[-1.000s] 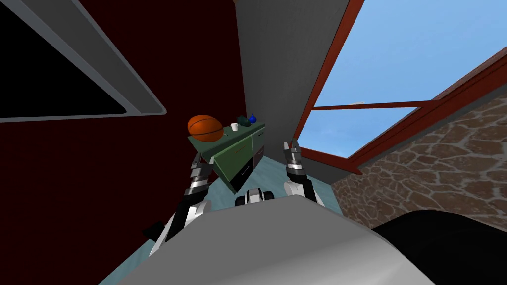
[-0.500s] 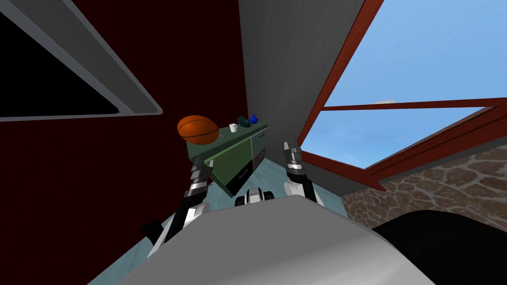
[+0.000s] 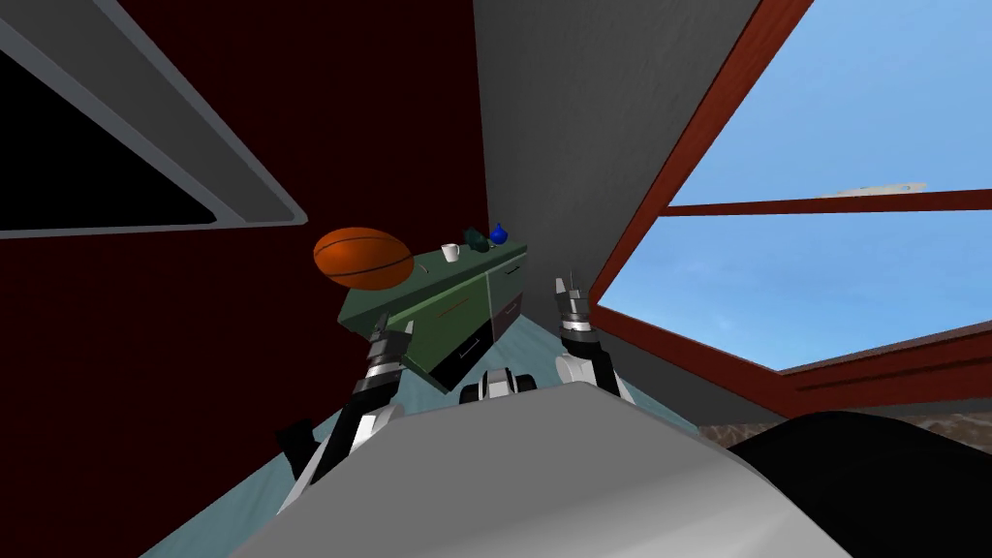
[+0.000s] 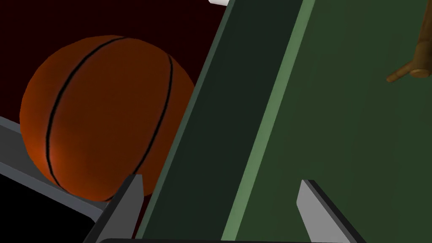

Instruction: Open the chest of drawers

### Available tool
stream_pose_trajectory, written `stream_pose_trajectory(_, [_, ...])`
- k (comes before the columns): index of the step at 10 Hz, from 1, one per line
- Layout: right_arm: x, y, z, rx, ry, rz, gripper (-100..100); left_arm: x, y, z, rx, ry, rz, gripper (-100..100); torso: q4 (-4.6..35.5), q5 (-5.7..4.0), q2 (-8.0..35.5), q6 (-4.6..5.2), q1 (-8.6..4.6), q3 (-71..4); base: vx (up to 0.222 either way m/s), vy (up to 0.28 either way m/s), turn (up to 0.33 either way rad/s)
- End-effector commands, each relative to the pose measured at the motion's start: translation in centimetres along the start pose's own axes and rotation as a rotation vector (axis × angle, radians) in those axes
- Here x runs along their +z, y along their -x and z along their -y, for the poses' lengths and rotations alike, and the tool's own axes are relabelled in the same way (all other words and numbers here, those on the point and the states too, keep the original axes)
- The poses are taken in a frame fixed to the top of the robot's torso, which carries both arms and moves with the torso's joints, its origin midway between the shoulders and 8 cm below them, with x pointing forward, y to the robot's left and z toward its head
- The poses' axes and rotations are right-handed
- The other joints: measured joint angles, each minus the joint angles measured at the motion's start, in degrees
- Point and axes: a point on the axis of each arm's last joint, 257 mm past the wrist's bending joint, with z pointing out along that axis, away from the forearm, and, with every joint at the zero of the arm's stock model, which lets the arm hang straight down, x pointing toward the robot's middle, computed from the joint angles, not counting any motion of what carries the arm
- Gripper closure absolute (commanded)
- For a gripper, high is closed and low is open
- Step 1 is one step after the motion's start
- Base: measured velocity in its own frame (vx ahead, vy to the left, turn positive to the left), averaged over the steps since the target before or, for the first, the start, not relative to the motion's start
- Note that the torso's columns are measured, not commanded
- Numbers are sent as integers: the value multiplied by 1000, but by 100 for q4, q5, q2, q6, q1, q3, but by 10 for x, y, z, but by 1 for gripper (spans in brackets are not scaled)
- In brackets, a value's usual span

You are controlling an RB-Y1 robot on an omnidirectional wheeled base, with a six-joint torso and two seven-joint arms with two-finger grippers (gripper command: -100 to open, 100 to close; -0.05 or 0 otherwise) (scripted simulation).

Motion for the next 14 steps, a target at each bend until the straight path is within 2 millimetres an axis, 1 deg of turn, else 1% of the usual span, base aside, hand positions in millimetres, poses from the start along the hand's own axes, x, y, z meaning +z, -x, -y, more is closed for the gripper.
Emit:
stream_pose_trajectory(1, [0, 0, 0, 0, 0, 0, 0, -8, 23, -17, -21, 44, 49, -100, 2, 4, 3, -1, 11, 3, 146, -195, 206])
stream_pose_trajectory(4, [0, 0, 0, 0, 0, 0, 0, -17, 42, -31, -45, 79, 99, -100, -12, 10, -24, 13, 9, -12, 129, -182, 155])
stream_pose_trajectory(7, [0, 0, 0, 0, 0, 0, 0, -28, 61, -44, -79, 108, 159, -100, 0, -1, -8, -2, -4, -3, 103, -192, 144])
stream_pose_trajectory(9, [0, 0, 0, 0, 0, 0, 0, -37, 72, -53, -109, 122, 206, -100, 2, 4, 3, -1, 13, 3, 92, -142, 122])
stream_pose_trajectory(12, [0, 0, 0, 0, 0, 0, 0, -51, 83, -65, -171, 129, 287, -100, 2, -1, 6, -2, -5, 3, 74, -141, 99])
stream_pose_trajectory(14, [0, 0, 0, 0, 0, 0, 0, -59, 85, -72, -214, 125, 338, -100, 4, 2, 10, -2, 8, 7, 25, -90, 48])
